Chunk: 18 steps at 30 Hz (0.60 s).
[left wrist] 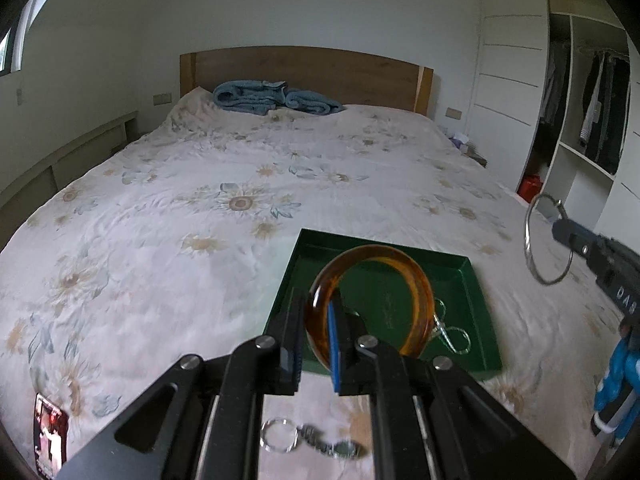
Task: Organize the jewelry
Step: 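Lower both held bangles into the green tray and open both tools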
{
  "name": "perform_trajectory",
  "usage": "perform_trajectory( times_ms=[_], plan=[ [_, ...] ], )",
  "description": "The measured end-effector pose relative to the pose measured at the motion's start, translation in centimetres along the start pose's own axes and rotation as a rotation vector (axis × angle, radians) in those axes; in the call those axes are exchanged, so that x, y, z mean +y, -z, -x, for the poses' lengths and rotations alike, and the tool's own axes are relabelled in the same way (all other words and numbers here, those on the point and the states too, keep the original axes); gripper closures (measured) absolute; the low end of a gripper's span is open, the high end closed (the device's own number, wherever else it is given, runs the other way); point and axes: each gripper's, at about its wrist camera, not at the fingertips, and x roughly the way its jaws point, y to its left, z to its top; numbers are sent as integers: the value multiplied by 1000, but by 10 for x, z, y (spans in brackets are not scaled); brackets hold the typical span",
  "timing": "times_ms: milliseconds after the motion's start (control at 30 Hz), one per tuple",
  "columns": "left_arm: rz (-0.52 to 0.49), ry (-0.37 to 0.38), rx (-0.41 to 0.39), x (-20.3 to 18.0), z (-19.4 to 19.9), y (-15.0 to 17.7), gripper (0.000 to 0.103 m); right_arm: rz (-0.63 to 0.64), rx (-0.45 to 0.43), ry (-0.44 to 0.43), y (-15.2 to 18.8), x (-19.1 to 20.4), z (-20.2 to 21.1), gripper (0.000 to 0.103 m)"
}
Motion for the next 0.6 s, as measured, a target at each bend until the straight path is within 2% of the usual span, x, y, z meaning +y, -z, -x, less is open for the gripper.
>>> perform_trajectory(
  times_ms=[233, 600],
  plan=[
    [13, 3, 47, -1, -56, -7, 94, -21, 62, 4, 14, -12, -51, 97],
    [5, 3, 181, -10, -148, 10, 94, -68, 174, 4, 48, -29, -134, 97]
  ],
)
